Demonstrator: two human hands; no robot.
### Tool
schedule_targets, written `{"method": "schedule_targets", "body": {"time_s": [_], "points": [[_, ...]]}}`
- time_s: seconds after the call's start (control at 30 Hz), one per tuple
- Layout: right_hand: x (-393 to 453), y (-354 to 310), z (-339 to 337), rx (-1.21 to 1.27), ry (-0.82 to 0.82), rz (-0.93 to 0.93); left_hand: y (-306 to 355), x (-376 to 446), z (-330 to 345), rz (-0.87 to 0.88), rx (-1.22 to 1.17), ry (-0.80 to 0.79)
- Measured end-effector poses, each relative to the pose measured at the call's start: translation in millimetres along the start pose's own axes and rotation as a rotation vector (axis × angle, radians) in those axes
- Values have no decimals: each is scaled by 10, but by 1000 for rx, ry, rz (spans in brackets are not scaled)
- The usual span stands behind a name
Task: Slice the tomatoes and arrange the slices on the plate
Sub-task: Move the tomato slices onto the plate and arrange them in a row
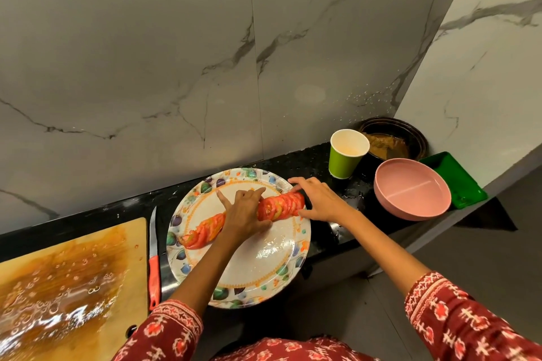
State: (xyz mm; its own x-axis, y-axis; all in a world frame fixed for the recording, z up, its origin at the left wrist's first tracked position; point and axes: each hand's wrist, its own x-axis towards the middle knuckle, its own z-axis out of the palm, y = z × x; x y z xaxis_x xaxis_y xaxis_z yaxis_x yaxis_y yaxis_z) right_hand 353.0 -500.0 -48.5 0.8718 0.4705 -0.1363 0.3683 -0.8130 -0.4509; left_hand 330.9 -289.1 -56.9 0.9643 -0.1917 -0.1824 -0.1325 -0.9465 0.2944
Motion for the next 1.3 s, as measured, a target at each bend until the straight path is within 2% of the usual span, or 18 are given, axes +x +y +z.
{"method": "schedule_targets", "body": {"time_s": [0.27,0.5,0.83,1.0,1.3], "points": [[79,-94,76,2,34,-48,64,42,-44,38,23,-23],[51,-37,37,41,34,11,133,96,-11,29,69,-30],[23,82,29,136,15,29,455,183,25,147,120,22],[34,139,-15,265,6,41,455,212,86,135,82,61],[75,132,-25,282,-4,58,458,260,47,115,23,54]]}}
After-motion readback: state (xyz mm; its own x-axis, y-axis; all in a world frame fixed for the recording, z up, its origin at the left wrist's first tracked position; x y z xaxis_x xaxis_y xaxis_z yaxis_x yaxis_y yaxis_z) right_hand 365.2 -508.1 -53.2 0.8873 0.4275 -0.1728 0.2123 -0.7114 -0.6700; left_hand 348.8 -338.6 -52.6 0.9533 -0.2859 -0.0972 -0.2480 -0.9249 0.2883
